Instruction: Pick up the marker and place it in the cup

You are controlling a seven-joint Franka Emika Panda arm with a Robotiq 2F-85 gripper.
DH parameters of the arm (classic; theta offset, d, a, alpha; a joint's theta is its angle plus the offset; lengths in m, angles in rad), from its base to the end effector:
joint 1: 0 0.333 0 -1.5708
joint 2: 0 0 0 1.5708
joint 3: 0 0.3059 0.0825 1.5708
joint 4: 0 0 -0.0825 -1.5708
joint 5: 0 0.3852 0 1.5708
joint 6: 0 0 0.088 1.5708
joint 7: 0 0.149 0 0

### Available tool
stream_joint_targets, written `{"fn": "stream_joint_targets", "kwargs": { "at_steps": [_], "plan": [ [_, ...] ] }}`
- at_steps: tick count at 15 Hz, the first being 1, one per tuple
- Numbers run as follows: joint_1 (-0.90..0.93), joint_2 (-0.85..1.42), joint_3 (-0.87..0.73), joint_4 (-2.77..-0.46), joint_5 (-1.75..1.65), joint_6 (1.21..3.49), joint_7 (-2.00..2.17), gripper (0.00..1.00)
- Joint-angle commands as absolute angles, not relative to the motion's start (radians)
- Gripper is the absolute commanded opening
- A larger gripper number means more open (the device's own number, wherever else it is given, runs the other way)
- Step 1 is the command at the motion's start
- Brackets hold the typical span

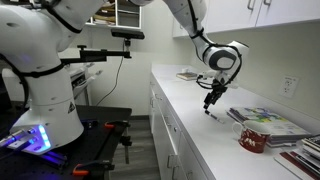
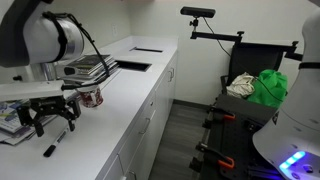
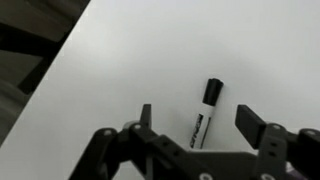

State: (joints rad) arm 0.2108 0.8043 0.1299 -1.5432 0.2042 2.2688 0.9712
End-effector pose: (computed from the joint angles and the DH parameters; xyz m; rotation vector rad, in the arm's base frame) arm 0.6477 0.2339 0.1249 -2.7390 1.1651 0.3145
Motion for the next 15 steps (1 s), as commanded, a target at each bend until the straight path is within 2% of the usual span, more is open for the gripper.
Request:
{"fn": "stream_joint_targets", "kwargs": {
  "at_steps": [1,4,6,7,10,15],
  "plan": [
    [0.24,0.889,0.095,-1.425,0.226,2.193,0.957,0.88],
    [0.253,0.956,0.082,-1.352,0.22,2.152,0.965,0.88],
    [0.257,0.991,0.082,-1.31,0.217,2.129,0.95,0.64],
    [0.263,0.999,0.077,-1.296,0.21,2.125,0.951,0.6],
    [0.278,1.024,0.061,-1.251,0.201,2.115,0.965,0.35],
    [0.303,1.041,0.024,-1.214,0.181,2.09,0.982,0.01]
  ]
}}
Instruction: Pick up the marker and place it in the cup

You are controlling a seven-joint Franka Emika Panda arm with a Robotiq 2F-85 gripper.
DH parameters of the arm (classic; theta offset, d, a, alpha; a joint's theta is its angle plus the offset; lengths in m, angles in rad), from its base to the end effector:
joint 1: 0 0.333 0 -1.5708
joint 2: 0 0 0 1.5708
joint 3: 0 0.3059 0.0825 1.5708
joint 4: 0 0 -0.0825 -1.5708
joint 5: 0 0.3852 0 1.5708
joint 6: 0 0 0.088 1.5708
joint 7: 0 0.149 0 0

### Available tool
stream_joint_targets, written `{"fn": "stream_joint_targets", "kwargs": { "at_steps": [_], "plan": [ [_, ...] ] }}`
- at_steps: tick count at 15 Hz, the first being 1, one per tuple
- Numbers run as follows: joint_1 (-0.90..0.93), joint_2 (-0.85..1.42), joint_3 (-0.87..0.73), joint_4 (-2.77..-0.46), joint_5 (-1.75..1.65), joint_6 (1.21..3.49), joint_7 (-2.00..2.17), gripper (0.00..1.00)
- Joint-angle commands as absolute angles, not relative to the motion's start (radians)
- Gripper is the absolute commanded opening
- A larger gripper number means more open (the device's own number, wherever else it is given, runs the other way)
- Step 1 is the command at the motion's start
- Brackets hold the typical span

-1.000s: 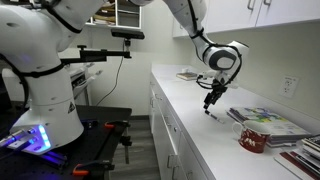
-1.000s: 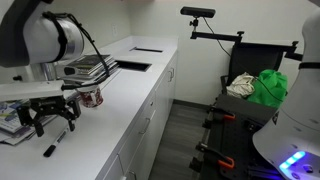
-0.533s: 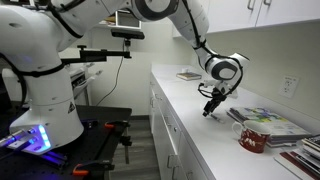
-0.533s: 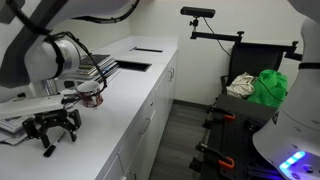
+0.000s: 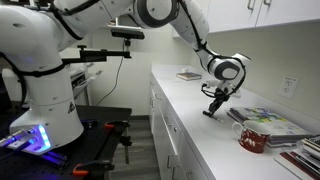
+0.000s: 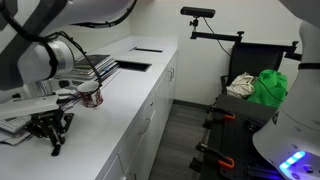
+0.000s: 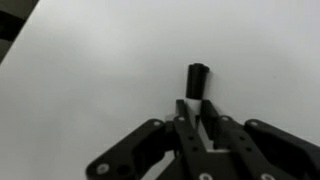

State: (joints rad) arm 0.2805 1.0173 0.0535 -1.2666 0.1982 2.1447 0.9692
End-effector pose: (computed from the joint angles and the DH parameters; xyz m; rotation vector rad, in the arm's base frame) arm 0.6745 0.2433 0.0768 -2.8143 1.1519 0.3586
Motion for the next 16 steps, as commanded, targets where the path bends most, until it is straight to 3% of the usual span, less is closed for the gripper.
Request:
{"fn": "stream_joint_targets", "kwargs": {
  "at_steps": [1,2,16],
  "plan": [
    [0.305,1.044,0.022,-1.212,0.181,2.087,0.981,0.01],
    [0.305,1.045,0.02,-1.21,0.181,2.085,0.98,0.05],
    [0.061,0.597,0.083,-1.603,0.602,2.176,0.951,0.05]
  ]
}}
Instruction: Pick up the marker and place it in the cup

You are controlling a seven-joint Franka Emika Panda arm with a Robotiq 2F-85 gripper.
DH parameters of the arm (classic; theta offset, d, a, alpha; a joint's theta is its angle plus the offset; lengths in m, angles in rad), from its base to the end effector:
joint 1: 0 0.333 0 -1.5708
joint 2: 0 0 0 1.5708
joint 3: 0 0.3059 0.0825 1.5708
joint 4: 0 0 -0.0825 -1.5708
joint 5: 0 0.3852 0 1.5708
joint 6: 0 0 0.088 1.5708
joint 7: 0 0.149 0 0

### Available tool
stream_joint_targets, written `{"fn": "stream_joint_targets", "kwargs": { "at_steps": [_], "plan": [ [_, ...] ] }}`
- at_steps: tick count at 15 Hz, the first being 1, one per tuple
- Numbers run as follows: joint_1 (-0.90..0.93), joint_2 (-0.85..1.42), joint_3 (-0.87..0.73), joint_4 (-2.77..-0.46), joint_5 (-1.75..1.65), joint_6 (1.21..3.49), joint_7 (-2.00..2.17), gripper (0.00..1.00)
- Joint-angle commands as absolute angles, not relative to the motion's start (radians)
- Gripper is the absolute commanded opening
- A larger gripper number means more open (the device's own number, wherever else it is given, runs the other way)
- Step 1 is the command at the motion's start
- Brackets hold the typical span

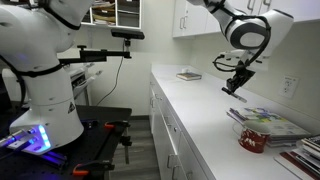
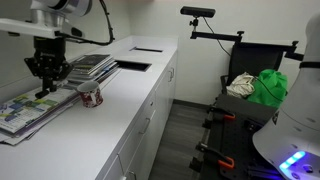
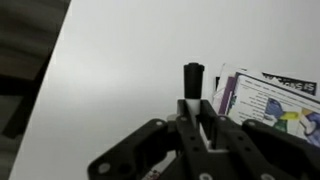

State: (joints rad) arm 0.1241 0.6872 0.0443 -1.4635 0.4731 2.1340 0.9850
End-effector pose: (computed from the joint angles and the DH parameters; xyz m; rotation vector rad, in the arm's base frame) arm 0.7005 0.1512 0.2333 -2.3749 1.4339 0.3467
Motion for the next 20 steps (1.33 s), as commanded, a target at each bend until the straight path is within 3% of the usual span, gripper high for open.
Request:
{"fn": "stream_joint_targets", "kwargs": {
  "at_steps": [1,8,12,13,17,18,20],
  "plan": [
    [0.031,0.586,0.091,-1.624,0.663,2.176,0.912,0.05],
    [-0.094,0.577,0.063,-1.703,1.076,2.161,0.679,0.05],
    [-0.09,0.563,0.025,-1.721,1.112,2.142,0.551,0.05],
    [-0.084,0.595,0.012,-1.686,1.096,2.133,0.603,0.18],
    [-0.08,0.59,0.013,-1.688,1.096,2.133,0.572,0.18],
    [-0.08,0.59,0.013,-1.689,1.096,2.133,0.572,0.05],
    [-0.137,0.625,0.04,-1.653,1.168,1.988,0.573,0.05]
  ]
}}
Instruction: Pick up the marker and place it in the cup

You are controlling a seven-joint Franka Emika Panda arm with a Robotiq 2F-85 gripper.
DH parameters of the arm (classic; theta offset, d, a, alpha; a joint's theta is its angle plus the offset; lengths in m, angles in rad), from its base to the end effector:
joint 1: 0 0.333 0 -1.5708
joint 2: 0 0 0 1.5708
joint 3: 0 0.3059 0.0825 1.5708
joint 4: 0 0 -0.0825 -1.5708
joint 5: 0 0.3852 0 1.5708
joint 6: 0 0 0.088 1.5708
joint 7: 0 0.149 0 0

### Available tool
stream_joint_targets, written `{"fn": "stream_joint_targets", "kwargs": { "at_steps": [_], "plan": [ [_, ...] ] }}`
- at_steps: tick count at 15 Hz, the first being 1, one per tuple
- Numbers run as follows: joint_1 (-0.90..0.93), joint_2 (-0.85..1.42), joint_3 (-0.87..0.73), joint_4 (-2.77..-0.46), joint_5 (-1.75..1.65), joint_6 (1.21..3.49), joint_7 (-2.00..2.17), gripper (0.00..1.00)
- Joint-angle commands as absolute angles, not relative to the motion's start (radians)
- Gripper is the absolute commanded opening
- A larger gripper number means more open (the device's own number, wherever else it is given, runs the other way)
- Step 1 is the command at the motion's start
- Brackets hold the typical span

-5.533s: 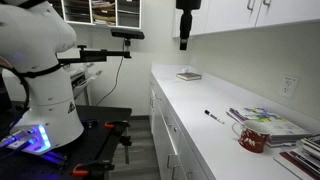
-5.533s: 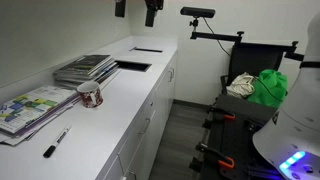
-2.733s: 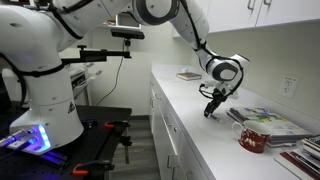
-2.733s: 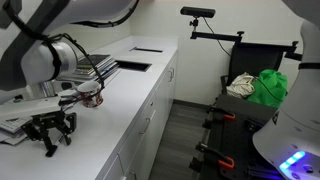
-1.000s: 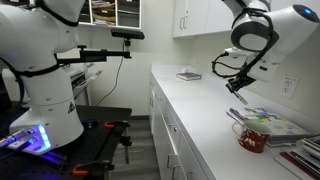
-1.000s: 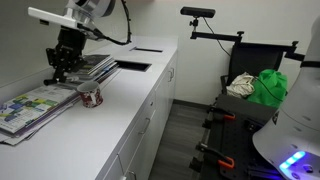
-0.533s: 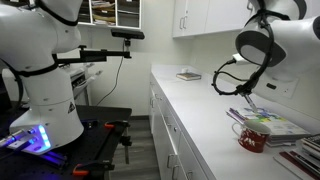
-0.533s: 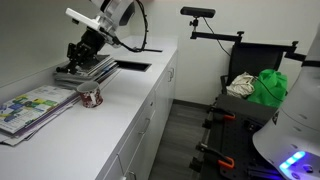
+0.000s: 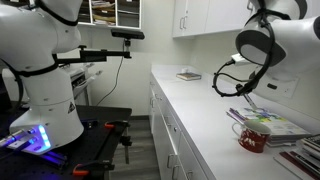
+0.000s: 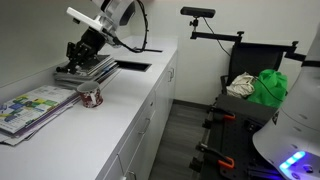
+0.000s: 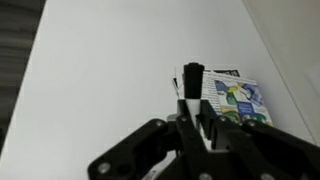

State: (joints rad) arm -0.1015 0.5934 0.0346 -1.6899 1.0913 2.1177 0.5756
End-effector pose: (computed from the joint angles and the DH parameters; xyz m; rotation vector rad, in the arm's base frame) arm 0.6795 0.0251 0.2244 -1.7906 1.4169 0.4502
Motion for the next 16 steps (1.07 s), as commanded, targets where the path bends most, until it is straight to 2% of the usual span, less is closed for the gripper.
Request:
{"fn": "stream_joint_targets", "kwargs": {
  "at_steps": [1,3,8,16],
  "plan": [
    [-0.145,0.639,0.036,-1.643,1.193,1.945,0.576,0.05],
    [-0.164,0.676,0.029,-1.621,1.268,1.883,0.589,0.05],
    [-0.167,0.736,0.007,-1.61,1.541,1.996,0.626,0.05],
    [-0.191,0.799,0.017,-1.605,1.829,1.972,0.77,0.05]
  ]
}}
